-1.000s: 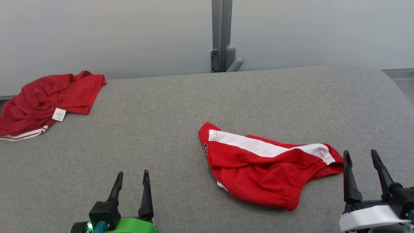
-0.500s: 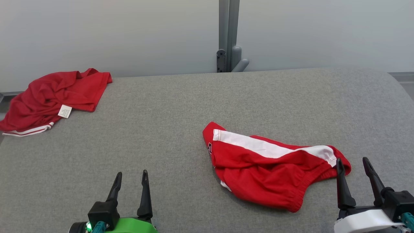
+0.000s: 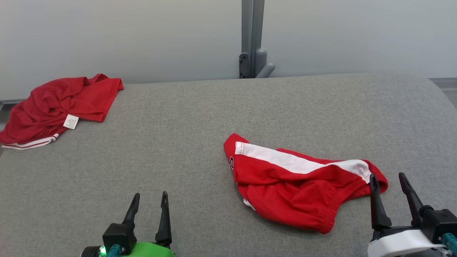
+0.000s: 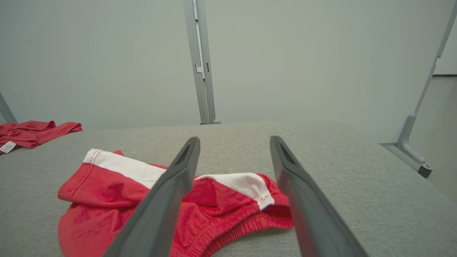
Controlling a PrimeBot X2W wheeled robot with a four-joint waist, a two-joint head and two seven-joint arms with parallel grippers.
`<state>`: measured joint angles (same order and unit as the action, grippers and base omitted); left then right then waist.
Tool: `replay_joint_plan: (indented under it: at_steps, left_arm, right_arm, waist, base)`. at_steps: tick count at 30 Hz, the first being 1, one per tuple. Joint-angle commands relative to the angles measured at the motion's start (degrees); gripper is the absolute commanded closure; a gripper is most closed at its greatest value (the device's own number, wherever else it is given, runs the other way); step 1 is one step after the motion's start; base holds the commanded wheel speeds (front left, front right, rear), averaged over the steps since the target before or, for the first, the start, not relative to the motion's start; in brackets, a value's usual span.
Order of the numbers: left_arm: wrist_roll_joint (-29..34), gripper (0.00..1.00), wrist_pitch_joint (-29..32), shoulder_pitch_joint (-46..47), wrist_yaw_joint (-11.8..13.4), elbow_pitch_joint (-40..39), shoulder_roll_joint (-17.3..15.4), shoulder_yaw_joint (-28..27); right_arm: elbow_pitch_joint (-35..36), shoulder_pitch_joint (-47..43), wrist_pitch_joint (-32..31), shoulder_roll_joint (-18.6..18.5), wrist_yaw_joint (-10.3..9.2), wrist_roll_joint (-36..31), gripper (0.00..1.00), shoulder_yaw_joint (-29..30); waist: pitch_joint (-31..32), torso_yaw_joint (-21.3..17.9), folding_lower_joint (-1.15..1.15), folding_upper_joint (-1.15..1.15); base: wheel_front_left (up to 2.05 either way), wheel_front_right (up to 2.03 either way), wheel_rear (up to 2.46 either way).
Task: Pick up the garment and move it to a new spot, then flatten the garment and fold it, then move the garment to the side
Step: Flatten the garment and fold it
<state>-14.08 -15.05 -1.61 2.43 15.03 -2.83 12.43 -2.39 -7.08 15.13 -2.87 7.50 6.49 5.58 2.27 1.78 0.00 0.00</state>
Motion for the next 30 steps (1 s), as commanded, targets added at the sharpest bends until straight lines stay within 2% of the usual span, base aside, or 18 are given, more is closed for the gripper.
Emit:
replay_joint_plan:
  at_steps: [1, 4, 8, 14, 17, 20, 23, 30]
  left_arm:
    - [-0.3, 0.00, -0.2, 1.0, -0.3, 0.5, -0.1, 0.2]
    - [-1.9, 0.00, 0.2, 2.5, -0.9, 2.5, -0.1, 1.1]
    - [-1.2, 0.00, 2.7, 4.8, -2.0, 3.8, -0.4, 3.0]
    - [-1.1, 0.00, 12.8, 12.6, -6.6, 5.3, -0.6, 8.1]
    - [-3.4, 0.00, 16.8, 16.7, -7.8, 5.8, -0.4, 9.6]
    - [-8.8, 0.00, 20.5, 19.8, -8.5, 7.2, -0.2, 10.5]
    - [-11.7, 0.00, 22.5, 23.4, -8.3, 8.8, -0.1, 13.5]
    - [-15.1, 0.00, 24.2, 30.0, -5.5, 13.7, -0.2, 17.6]
  right_arm:
    - [-0.1, 0.5, 0.0, 0.0, -0.02, 0.4, 0.00, 0.1]
    - [-0.2, 0.5, 0.1, 0.0, -0.02, 0.4, 0.00, 0.2]
    - [-0.3, 0.7, 0.1, 0.0, -0.02, 0.3, 0.00, 0.2]
    - [-0.9, 1.4, 0.1, 0.0, -0.02, 0.5, 0.00, 0.3]
    - [-0.8, 2.3, 0.1, 0.0, -0.02, 0.6, 0.00, 0.0]
    - [-0.9, 3.1, 0.1, 0.0, -0.02, 1.0, 0.00, -0.6]
    - [-1.7, 4.2, 0.1, -0.1, -0.02, 1.4, 0.00, -1.4]
    - [-2.3, 6.0, 0.1, -0.1, -0.02, 1.9, 0.00, -2.3]
  waist:
    - [-0.1, 0.0, 0.00, 0.00]
    - [-0.3, -0.1, 0.00, 0.00]
    - [-0.6, -0.2, 0.00, 0.00]
    - [-2.5, -1.4, 0.00, 0.00]
    - [-4.4, -2.5, 0.00, 0.00]
    - [-6.3, -4.0, 0.00, 0.00]
    - [-8.0, -5.9, 0.00, 0.00]
    - [-10.9, -9.6, 0.00, 0.00]
  base:
    - [0.00, 0.00, 0.00]
    - [0.00, 0.00, 0.00]
    - [0.00, 0.00, 0.00]
    - [0.00, 0.00, 0.00]
    - [0.00, 0.00, 0.00]
    - [0.00, 0.00, 0.00]
    - [0.00, 0.00, 0.00]
    - [0.00, 0.00, 0.00]
